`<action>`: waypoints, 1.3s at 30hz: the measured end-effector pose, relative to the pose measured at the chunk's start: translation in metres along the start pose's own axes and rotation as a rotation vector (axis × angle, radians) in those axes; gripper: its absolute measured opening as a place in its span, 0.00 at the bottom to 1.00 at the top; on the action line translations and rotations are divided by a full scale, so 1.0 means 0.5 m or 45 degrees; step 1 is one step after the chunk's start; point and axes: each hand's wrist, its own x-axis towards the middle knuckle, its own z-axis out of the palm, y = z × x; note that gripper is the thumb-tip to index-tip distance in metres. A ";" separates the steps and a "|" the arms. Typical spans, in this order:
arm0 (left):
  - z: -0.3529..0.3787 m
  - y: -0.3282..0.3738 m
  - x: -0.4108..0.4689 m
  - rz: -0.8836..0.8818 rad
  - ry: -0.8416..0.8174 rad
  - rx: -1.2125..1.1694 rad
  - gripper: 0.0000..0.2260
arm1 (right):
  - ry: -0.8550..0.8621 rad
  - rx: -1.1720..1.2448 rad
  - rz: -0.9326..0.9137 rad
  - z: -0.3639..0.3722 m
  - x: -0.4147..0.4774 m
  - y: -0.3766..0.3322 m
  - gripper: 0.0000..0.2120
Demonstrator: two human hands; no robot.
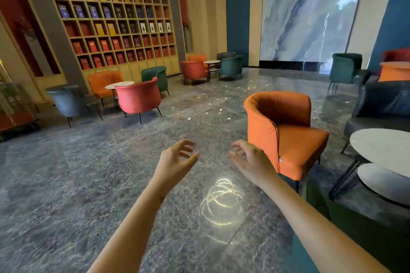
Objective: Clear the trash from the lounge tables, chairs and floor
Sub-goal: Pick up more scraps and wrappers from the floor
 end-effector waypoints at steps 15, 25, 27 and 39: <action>0.132 -0.390 0.790 0.024 -0.138 -0.100 0.10 | 0.069 -0.015 0.157 0.299 0.740 0.278 0.11; 0.232 -0.547 1.331 0.138 -0.258 -0.133 0.08 | 0.237 -0.044 0.261 0.409 1.217 0.435 0.09; 0.277 -0.578 1.420 0.151 -0.264 -0.141 0.07 | 0.267 -0.035 0.305 0.430 1.296 0.490 0.08; 0.567 -0.694 2.076 0.257 -0.367 -0.114 0.07 | 0.310 -0.044 0.419 0.492 1.887 0.886 0.09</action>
